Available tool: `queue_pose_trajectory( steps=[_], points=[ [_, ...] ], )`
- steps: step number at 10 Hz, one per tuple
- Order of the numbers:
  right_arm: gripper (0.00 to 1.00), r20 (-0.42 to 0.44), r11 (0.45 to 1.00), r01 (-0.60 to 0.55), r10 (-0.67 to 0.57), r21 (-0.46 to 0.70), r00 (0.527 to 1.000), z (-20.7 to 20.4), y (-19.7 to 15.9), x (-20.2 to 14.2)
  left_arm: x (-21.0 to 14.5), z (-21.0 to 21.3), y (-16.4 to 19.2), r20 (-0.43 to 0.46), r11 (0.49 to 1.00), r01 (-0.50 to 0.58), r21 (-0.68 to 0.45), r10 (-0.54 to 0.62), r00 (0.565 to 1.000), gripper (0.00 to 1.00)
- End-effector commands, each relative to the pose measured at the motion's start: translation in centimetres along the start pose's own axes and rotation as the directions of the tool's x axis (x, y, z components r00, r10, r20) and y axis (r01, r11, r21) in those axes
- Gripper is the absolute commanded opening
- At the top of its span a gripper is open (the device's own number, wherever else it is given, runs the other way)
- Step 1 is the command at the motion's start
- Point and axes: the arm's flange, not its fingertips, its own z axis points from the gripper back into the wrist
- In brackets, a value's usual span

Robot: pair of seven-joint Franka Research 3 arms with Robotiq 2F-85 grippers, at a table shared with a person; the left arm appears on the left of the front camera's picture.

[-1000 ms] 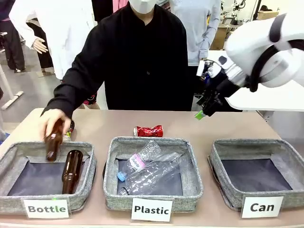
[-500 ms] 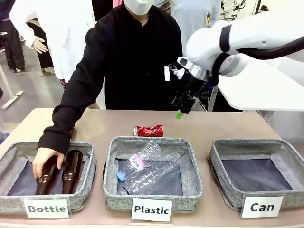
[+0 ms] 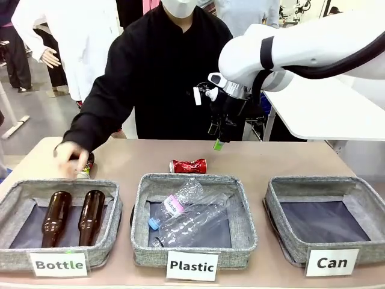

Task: Sort the can waste into the basket.
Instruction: Pick up the can waste from the table and place it in the right Fabric basket.

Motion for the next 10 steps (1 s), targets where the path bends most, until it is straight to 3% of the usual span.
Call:
queue_pose_trajectory(
  steps=[1,3,6,7,8,10],
  points=[
    [1.00,-0.068,1.000,-0.012,0.013,0.014,0.998,-0.7,-0.1,2.0,-2.1,-5.7,0.8,-0.133,1.000,0.004,0.028,0.000,0.991,1.00],
    [1.00,-0.124,0.998,-0.035,0.041,0.053,0.991,-3.5,-0.4,4.4,-5.1,-11.1,4.5,-0.261,0.994,-0.034,0.107,0.061,0.963,1.00],
    [1.00,-0.204,0.999,0.038,-0.032,0.027,0.978,-6.7,-0.7,5.7,-10.0,-16.1,10.7,-0.347,0.970,-0.056,0.236,0.138,0.928,1.00],
    [1.00,-0.218,0.998,0.060,-0.060,-0.008,0.974,-7.2,-0.5,6.0,-10.9,-16.8,12.4,-0.329,0.953,-0.030,0.302,0.133,0.935,1.00],
    [1.00,-0.224,0.996,0.075,-0.082,-0.040,0.971,-7.6,-0.5,6.2,-5.3,-14.1,9.1,-0.321,0.976,-0.080,0.204,0.144,0.936,1.00],
    [1.00,-0.253,0.992,0.116,-0.125,-0.052,0.959,-9.1,-1.2,6.4,-5.3,-14.1,9.1,-0.321,0.976,-0.080,0.204,0.144,0.936,1.00]
  ],
)
